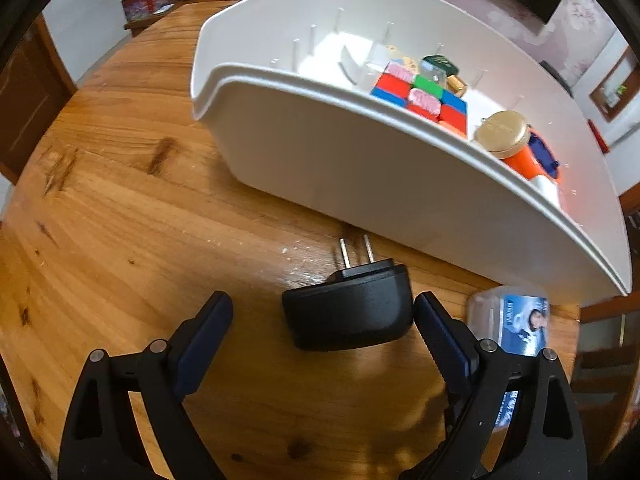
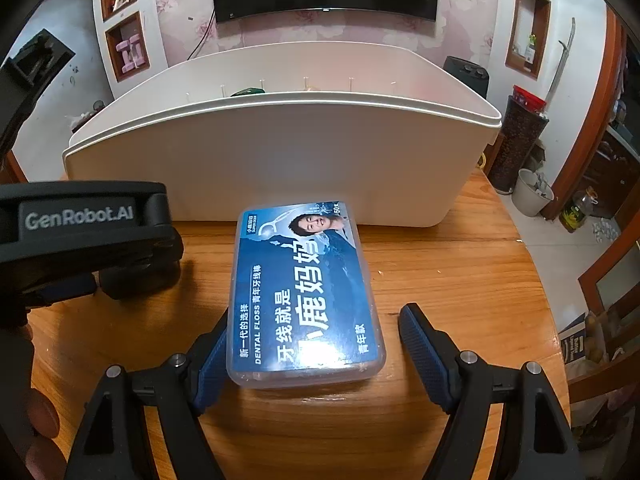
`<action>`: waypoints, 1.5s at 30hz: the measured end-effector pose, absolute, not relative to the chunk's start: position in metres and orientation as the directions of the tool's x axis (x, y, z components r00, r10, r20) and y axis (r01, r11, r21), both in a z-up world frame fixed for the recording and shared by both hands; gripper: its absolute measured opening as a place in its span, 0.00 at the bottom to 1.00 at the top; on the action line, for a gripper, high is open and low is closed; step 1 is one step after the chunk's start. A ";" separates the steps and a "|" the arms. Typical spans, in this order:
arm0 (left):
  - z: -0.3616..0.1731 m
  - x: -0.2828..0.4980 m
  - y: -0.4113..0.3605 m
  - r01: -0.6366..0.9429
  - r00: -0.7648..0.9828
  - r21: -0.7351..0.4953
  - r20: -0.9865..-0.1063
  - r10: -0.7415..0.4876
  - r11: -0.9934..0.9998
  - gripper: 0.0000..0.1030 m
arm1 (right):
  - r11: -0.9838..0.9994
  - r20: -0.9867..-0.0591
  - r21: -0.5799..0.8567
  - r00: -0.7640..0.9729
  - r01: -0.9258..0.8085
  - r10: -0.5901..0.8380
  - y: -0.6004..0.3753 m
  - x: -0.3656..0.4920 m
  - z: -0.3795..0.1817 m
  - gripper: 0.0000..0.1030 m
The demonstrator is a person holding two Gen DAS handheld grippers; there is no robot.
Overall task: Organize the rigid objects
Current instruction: 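Grasp the black charger with the left tool while the right tool grasps the blue floss box, then carry the black charger and blue floss box into the white bin and release them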
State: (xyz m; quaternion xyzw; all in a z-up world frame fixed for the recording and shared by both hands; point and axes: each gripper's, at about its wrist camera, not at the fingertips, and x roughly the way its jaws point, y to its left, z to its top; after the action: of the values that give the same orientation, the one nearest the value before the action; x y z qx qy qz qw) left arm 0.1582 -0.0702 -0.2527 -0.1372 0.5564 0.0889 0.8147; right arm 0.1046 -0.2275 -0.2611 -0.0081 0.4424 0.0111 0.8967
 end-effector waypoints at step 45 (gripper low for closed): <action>-0.115 0.100 -0.037 0.112 0.574 -0.074 -0.809 -0.125 0.991 0.63 | 0.997 -0.694 0.031 0.717 -0.065 0.068 -0.210 0.049 -0.129 0.60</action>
State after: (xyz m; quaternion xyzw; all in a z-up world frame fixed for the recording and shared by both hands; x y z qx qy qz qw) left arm 0.0999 -0.0371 -0.1151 -0.0071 0.4566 -0.0668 0.8871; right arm 0.0490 -0.2102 -0.1289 0.0023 0.3747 0.0358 0.9264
